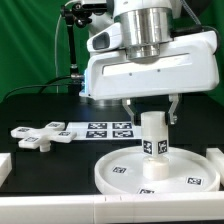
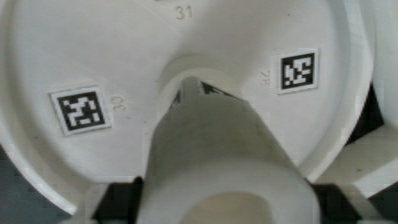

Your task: Assemble round table

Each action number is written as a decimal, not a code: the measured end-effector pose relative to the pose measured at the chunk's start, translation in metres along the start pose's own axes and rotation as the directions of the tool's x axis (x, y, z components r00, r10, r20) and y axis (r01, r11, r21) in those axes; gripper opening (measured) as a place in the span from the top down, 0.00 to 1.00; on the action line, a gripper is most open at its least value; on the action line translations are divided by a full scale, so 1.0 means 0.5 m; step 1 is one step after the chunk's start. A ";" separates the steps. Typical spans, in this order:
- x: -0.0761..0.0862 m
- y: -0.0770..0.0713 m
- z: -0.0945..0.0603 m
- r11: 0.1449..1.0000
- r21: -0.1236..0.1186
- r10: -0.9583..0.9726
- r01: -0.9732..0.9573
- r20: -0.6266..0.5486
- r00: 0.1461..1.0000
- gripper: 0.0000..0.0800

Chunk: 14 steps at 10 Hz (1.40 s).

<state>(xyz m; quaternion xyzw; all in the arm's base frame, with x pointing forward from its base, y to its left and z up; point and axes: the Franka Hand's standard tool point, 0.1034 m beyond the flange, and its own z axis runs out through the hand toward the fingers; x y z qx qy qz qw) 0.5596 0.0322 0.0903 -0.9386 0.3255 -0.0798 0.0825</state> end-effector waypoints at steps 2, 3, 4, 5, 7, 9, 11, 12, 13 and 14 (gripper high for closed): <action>-0.002 0.003 0.000 0.994 0.004 0.111 -0.111 0.005 0.994 0.49; -0.002 0.004 0.000 0.984 0.008 0.178 -0.178 0.009 0.984 0.49; -0.002 0.005 0.000 0.979 0.010 0.205 -0.205 0.011 0.979 0.49; -0.001 0.008 0.000 0.953 0.016 0.304 -0.304 0.017 0.953 0.49; -0.004 0.012 0.000 0.827 0.027 0.560 -0.562 0.049 0.827 0.49; -0.007 0.014 0.001 0.704 0.021 0.707 -0.710 0.073 0.704 0.49; -0.011 0.011 0.003 0.562 0.012 0.823 -0.827 0.087 0.561 0.49; -0.016 0.004 0.005 0.450 -0.003 0.889 -0.893 0.097 0.447 0.49; -0.019 -0.002 0.007 0.375 -0.019 0.923 -0.927 0.105 0.371 0.49; -0.018 -0.002 0.007 0.355 -0.023 0.930 -0.935 0.109 0.350 0.49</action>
Offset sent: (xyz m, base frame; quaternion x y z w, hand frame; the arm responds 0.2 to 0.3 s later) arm 0.0000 0.0000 0.0000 0.0000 0.0000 0.1296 0.9916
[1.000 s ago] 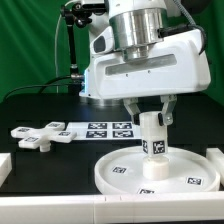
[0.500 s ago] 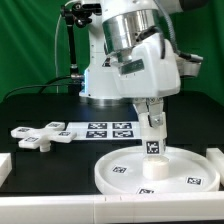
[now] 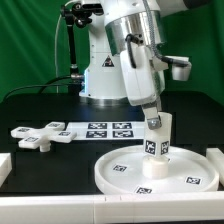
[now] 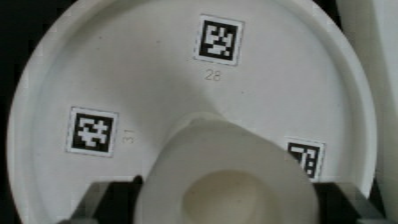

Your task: Assemble round table

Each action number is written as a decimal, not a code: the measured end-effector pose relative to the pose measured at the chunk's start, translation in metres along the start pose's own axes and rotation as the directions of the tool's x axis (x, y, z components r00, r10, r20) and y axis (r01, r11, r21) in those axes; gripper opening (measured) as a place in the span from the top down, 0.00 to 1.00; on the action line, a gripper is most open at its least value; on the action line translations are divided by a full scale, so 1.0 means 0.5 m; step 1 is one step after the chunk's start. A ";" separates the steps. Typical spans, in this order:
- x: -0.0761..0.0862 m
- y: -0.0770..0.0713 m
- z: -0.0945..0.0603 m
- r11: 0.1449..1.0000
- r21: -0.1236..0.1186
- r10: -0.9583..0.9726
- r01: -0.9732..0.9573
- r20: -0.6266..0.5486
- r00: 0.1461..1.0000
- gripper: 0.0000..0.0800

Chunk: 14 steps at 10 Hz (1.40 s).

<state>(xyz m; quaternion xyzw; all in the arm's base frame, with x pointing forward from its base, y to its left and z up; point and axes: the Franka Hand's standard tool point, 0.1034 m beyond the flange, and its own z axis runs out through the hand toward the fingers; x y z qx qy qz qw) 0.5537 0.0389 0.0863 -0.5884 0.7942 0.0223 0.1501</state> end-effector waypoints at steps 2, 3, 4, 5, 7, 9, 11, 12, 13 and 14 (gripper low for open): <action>-0.002 0.001 0.001 1.000 0.000 -0.024 0.024 0.002 1.000 0.39; -0.005 0.003 0.002 0.997 -0.017 -0.078 0.078 0.006 0.997 0.26; -0.011 -0.002 0.001 0.989 -0.043 -0.139 0.139 0.016 0.990 0.20; -0.011 -0.011 0.000 0.965 -0.035 -0.259 0.260 0.018 0.966 0.19; -0.007 -0.009 0.002 0.910 -0.032 -0.412 0.413 0.026 0.911 0.19; -0.007 -0.008 0.003 0.845 -0.029 -0.533 0.533 0.030 0.846 0.19; -0.008 -0.005 0.004 0.736 -0.040 -0.675 0.676 0.039 0.737 0.19; -0.008 -0.006 0.004 0.629 -0.063 -0.774 0.775 0.049 0.632 0.19; -0.009 -0.011 0.002 0.564 -0.060 -0.822 0.823 0.050 0.567 0.19; -0.012 -0.015 0.001 0.445 -0.059 -0.892 0.894 0.056 0.448 0.19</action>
Offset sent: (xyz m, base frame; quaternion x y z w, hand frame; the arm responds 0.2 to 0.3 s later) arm 0.0157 -0.0107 0.0030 -0.0526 0.0370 -0.1633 0.9845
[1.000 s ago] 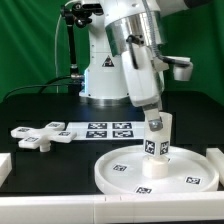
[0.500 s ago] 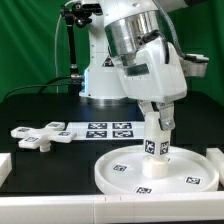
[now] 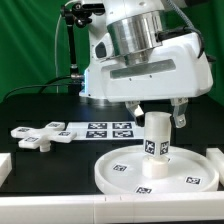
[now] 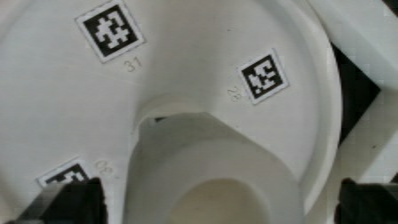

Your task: Assemble round table

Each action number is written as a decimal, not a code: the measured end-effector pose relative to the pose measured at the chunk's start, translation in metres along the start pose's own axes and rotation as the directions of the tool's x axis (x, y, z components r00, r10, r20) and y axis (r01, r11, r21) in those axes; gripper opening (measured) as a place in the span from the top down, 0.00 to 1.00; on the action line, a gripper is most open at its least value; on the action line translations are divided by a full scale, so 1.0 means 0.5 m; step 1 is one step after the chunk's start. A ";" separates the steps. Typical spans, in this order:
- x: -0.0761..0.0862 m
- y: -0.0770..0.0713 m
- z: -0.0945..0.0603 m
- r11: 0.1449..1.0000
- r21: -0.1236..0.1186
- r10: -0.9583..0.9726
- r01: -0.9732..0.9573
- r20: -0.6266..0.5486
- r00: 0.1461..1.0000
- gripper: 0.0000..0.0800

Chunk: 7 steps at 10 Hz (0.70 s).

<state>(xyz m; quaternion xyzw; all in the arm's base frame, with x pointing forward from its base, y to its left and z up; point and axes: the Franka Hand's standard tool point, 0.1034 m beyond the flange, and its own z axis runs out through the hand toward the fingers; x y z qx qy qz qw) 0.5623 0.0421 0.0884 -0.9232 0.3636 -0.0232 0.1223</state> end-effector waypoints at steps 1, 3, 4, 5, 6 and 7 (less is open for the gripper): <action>0.001 -0.004 -0.002 0.997 -0.007 -0.081 0.081 -0.002 0.997 0.19; 0.001 -0.006 -0.002 0.975 -0.018 -0.224 0.224 -0.004 0.975 0.19; 0.001 -0.006 -0.002 0.955 -0.019 -0.295 0.295 -0.003 0.955 0.19; 0.001 -0.005 -0.002 0.938 -0.019 -0.347 0.347 -0.002 0.938 0.19; 0.001 -0.006 -0.002 0.890 -0.034 -0.455 0.455 0.003 0.890 0.19; -0.001 -0.011 -0.003 0.822 -0.058 -0.567 0.566 0.008 0.824 0.19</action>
Offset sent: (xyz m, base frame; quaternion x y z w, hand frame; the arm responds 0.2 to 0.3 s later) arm 0.0000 0.0000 0.0000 0.0000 0.0000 -0.1938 0.9810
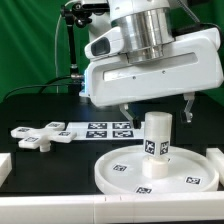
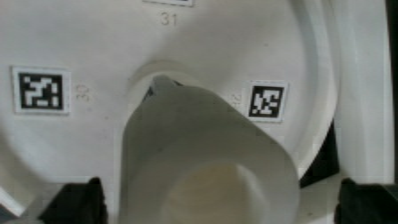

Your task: Assemble round table

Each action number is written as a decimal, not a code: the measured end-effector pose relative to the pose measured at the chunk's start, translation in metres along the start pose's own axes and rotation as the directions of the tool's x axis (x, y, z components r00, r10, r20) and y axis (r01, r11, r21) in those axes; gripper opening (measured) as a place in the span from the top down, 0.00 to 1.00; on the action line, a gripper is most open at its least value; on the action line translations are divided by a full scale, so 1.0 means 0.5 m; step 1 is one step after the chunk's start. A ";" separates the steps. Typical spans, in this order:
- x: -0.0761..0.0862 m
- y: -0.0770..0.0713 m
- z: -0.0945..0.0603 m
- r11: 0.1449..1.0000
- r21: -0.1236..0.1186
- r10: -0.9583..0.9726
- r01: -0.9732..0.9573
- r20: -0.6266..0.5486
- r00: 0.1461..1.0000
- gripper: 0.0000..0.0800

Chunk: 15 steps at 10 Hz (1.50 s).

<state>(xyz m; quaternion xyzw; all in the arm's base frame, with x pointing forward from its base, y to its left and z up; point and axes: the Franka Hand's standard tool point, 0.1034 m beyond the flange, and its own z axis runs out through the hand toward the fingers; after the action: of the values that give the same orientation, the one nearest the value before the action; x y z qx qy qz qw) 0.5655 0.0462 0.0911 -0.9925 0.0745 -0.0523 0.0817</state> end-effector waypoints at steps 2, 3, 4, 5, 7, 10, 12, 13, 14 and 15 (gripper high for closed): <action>-0.003 -0.002 0.003 0.981 -0.016 -0.191 0.191 0.013 0.981 0.19; 0.002 0.005 0.001 0.968 -0.013 -0.251 0.251 0.013 0.968 0.19; 0.009 0.016 -0.003 0.956 -0.017 -0.292 0.291 -0.001 0.957 0.19; 0.010 0.019 -0.003 0.939 -0.020 -0.344 0.344 0.001 0.939 0.19; 0.010 0.021 -0.003 0.891 -0.024 -0.453 0.453 0.005 0.891 0.19; 0.002 0.010 0.003 0.782 -0.034 -0.621 0.622 0.033 0.783 0.19; 0.000 0.005 0.005 0.609 -0.038 -0.791 0.793 0.058 0.610 0.19; -0.002 0.000 0.007 0.521 -0.042 -0.849 0.852 0.078 0.523 0.19; -0.002 -0.005 0.007 0.432 -0.045 -0.895 0.901 0.095 0.435 0.19; -0.002 -0.010 0.007 0.368 -0.046 -0.922 0.929 0.110 0.371 0.19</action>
Offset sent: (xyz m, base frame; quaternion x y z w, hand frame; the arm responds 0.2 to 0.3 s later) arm 0.0064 -0.0031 0.0046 0.0565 0.0405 -0.1132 0.9911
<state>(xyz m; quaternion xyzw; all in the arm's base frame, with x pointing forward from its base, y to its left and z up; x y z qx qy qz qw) 0.5656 0.0520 0.0886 -0.8678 -0.4940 -0.0526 -0.0090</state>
